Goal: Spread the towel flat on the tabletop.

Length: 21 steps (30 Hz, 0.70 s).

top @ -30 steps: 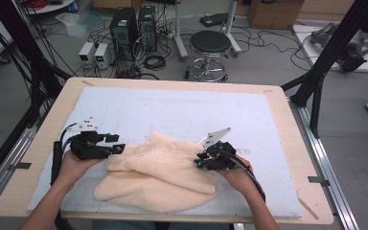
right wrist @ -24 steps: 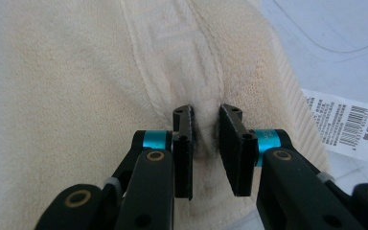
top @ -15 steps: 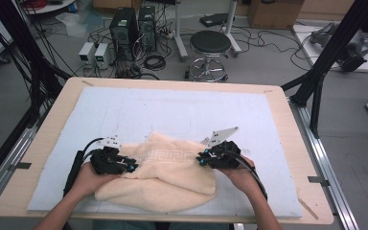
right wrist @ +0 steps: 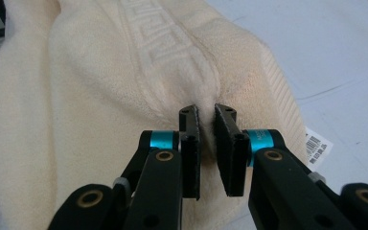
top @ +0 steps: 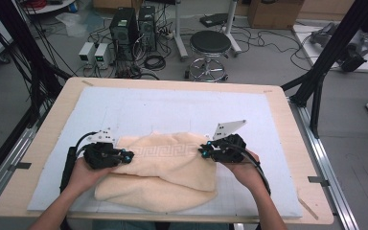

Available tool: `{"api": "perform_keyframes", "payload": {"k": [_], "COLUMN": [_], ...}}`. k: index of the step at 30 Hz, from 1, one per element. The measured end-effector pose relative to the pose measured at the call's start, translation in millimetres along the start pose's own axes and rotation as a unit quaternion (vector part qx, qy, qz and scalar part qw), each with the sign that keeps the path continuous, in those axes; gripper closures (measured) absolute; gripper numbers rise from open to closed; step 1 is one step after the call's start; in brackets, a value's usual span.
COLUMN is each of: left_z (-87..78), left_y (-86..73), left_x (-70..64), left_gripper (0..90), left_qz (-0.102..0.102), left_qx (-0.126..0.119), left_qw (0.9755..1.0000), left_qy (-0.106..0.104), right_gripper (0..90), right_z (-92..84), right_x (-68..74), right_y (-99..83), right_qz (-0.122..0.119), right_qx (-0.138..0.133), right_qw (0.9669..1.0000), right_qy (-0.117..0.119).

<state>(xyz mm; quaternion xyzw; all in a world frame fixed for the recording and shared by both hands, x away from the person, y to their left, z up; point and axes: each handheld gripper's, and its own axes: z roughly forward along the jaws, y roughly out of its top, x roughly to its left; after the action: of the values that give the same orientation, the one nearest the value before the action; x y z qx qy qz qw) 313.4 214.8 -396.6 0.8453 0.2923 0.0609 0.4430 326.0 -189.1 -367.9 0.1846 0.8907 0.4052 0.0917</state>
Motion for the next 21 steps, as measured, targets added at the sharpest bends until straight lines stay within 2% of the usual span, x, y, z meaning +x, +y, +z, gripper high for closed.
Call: {"api": "perform_keyframes", "payload": {"k": [4,8,11,16,19,21], "left_z": [-10.2,-10.2,-10.5,-17.3,-21.8,-23.9], "left_y": [4.7,-5.6,-10.5,-1.2,8.3,13.0], "left_x": [-5.1,-19.4,-22.1,-20.3,-19.8,-20.0], "left_gripper": [84.1,84.1,84.3,84.5,84.5,84.5], "left_qz": [0.001,0.020,0.016,0.012,0.017,0.015], "left_qx": [-0.014,0.001,-0.003,-0.021,-0.031,-0.040], "left_qw": [0.9999,0.9997,0.9999,0.9997,0.9994,0.9991], "left_qy": [-0.005,-0.009,-0.005,0.004,0.004,0.006], "right_gripper": [81.4,81.6,81.7,81.7,81.7,81.7], "right_z": [-3.4,-2.8,-3.8,-12.5,-13.7,-16.4], "right_x": [6.5,21.1,25.1,21.7,17.5,13.6], "right_y": [3.9,0.1,-5.8,-4.6,0.6,3.9], "right_qz": [-0.006,-0.016,-0.010,-0.002,-0.004,0.004], "right_qx": [0.000,0.012,0.012,0.002,0.010,0.001], "right_qw": [1.0000,0.9997,0.9996,0.9998,0.9999,1.0000], "right_qy": [0.001,0.015,0.023,0.018,0.012,0.008]}}
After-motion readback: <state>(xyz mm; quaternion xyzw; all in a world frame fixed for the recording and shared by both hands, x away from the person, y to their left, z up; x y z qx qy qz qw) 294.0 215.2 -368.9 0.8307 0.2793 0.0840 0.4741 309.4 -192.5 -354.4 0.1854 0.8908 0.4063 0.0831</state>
